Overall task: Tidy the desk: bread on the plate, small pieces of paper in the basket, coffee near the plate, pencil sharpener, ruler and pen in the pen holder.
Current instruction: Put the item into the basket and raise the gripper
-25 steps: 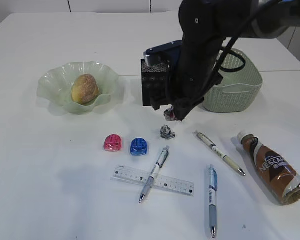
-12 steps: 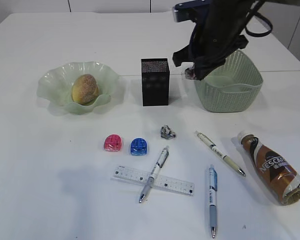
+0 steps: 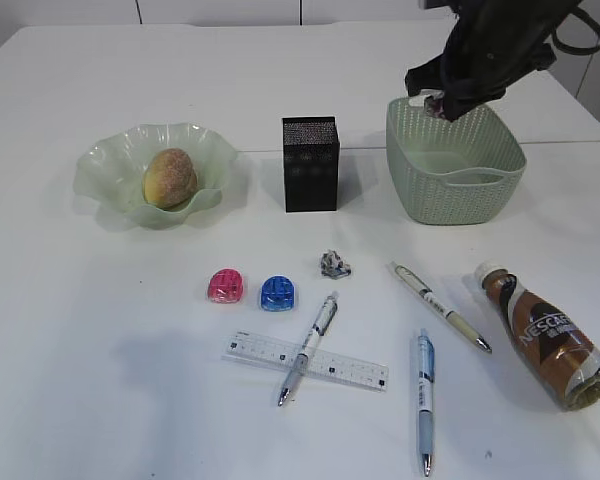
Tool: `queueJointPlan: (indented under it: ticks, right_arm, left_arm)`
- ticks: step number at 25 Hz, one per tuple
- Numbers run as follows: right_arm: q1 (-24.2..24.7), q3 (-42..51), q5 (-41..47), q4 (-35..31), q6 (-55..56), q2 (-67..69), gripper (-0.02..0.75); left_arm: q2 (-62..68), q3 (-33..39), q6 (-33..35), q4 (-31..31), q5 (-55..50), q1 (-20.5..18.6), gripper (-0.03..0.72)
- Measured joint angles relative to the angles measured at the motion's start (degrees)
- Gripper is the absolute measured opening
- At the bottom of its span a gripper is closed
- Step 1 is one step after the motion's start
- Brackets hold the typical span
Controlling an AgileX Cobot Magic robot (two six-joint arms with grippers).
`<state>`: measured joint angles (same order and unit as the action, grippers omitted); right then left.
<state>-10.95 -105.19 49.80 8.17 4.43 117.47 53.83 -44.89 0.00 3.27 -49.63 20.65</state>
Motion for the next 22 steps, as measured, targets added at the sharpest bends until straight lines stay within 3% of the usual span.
queueJointPlan:
  ticks: [22]
  right_arm:
    - [2.2, -0.2, -14.5, 7.2, 4.5, 10.5, 0.017]
  left_arm:
    - [0.0, 0.0, 0.0, 0.0, -0.1, 0.0, 0.384]
